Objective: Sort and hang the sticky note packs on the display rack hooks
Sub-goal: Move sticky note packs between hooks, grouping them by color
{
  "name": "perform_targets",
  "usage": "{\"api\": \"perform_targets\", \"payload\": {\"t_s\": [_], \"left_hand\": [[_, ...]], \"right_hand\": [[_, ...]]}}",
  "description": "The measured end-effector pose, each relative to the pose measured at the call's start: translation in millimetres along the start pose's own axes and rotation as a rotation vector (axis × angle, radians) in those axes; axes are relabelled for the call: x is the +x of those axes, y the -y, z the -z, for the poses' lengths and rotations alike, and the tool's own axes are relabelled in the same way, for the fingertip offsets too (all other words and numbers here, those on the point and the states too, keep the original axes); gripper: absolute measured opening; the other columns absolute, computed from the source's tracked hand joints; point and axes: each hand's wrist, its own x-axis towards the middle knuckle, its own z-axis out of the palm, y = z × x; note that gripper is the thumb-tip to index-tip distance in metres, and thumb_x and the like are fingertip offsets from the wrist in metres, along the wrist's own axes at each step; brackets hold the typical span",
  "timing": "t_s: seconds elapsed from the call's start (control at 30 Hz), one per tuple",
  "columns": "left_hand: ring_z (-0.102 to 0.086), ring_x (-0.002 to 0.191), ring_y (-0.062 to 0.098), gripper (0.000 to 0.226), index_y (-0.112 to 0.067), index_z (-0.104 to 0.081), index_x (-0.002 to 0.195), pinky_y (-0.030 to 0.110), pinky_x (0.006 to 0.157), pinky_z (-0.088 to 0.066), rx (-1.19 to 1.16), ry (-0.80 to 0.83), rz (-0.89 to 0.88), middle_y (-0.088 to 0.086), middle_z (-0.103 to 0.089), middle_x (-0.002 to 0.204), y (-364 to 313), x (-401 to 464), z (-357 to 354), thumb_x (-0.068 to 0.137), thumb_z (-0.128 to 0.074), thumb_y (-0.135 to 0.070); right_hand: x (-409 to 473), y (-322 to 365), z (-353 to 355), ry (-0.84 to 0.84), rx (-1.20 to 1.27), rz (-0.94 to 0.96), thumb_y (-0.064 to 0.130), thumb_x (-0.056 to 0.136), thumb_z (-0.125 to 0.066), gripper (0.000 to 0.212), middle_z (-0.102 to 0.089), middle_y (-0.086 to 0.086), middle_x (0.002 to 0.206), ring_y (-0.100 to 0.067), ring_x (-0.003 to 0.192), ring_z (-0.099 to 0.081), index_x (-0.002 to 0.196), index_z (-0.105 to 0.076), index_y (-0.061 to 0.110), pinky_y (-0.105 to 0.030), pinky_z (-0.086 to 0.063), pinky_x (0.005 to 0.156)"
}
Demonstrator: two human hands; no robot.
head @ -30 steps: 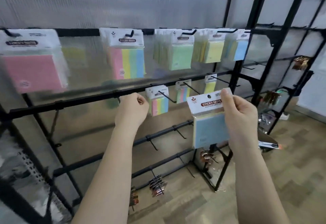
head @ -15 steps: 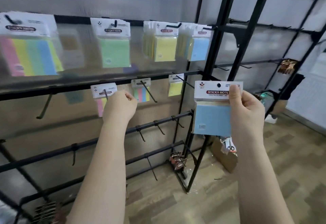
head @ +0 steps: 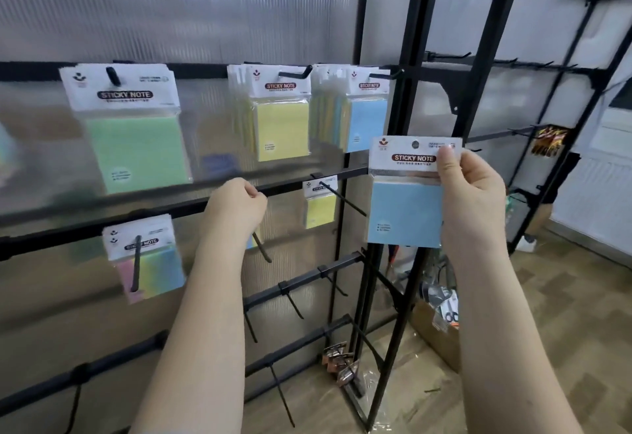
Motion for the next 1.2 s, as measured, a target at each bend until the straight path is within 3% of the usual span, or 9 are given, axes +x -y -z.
{"api": "perform_targets", "payload": {"t_s": [0.17,0.27,0.4,0.57,0.67,0.77,0.9,1.13,1.2], "left_hand": [[-0.052,0.080,0.022,0.012,-0.014,-0.055,0.084,0.028,0.061,-0.036,0.053,0.008,0.003,-0.001,-0.054,0.077,-5,27,-15,0.091,-0.048,-0.022],[-0.052,0.075,0.026,0.019,-0.009,-0.050,0.078,0.029,0.056,-0.034,0.078,0.029,0.024,0.003,-0.048,0.069,-3,36,-23,0.091,-0.048,-0.022],[-0.051,0.068,0.025,0.027,-0.010,-0.046,0.069,0.029,0.053,-0.033,0.076,0.013,0.095,0.004,-0.047,0.066,-1,44,-30,0.091,-0.049,-0.025],[-0.055,0.075,0.028,0.027,-0.008,-0.050,0.074,0.030,0.059,-0.038,0.073,-0.054,0.145,0.009,-0.055,0.076,-1,43,-39,0.092,-0.050,-0.028],[-0.057,0.080,0.027,0.022,-0.010,-0.057,0.081,0.033,0.066,-0.047,0.062,-0.079,0.182,0.008,-0.058,0.081,-3,38,-45,0.092,-0.050,-0.028],[-0.057,0.082,0.026,0.020,-0.010,-0.060,0.089,0.034,0.072,-0.050,0.072,-0.125,0.207,0.007,-0.060,0.086,-8,34,-48,0.091,-0.049,-0.027],[-0.058,0.084,0.026,0.016,-0.014,-0.057,0.092,0.033,0.071,-0.049,0.069,-0.171,0.220,0.006,-0.061,0.092,-10,31,-49,0.091,-0.050,-0.027],[-0.057,0.089,0.023,0.015,-0.017,-0.059,0.095,0.029,0.070,-0.045,0.054,-0.187,0.244,0.005,-0.063,0.101,-9,29,-50,0.090,-0.052,-0.029],[-0.057,0.087,0.022,0.013,-0.018,-0.059,0.095,0.027,0.063,-0.043,0.072,-0.193,0.255,0.004,-0.063,0.102,-9,28,-48,0.090,-0.052,-0.027]], "right_hand": [[39,-8,-18,-0.012,0.027,0.048,0.030,0.097,-0.054,0.026,-0.063,0.009,0.071,-0.010,0.067,-0.052,0.077,-0.065,0.018,-0.027,-0.041,0.062],[63,-11,-27,-0.008,0.101,0.062,0.031,0.094,-0.058,0.026,-0.063,0.009,0.068,-0.008,0.064,-0.052,0.073,-0.064,0.017,-0.023,-0.042,0.057],[96,-12,-40,-0.004,0.141,0.095,0.034,0.090,-0.063,0.045,-0.055,-0.004,0.070,-0.013,0.063,-0.047,0.076,-0.056,-0.007,-0.027,-0.037,0.059],[127,-13,-45,0.058,0.166,0.075,0.034,0.089,-0.065,0.028,-0.066,0.006,0.071,-0.007,0.060,-0.056,0.067,-0.060,0.018,-0.024,-0.044,0.059],[139,-14,-48,0.097,0.182,0.052,0.035,0.087,-0.067,0.024,-0.072,0.001,0.078,-0.011,0.065,-0.062,0.070,-0.065,0.018,-0.028,-0.047,0.062],[148,-16,-49,0.128,0.203,0.060,0.033,0.085,-0.067,0.025,-0.069,0.001,0.073,-0.009,0.061,-0.057,0.072,-0.064,0.012,-0.022,-0.043,0.059],[154,-24,-50,0.165,0.179,0.070,0.031,0.085,-0.068,0.034,-0.062,0.002,0.067,-0.009,0.060,-0.051,0.057,-0.054,0.018,-0.022,-0.039,0.057],[163,-35,-66,0.188,0.224,0.053,0.027,0.087,-0.066,0.043,-0.053,0.000,0.063,-0.012,0.062,-0.048,0.051,-0.043,0.022,-0.026,-0.037,0.058],[166,-38,-72,0.175,0.257,0.060,0.024,0.087,-0.065,0.040,-0.049,0.002,0.061,-0.011,0.062,-0.043,0.053,-0.048,0.013,-0.026,-0.035,0.059]]}}
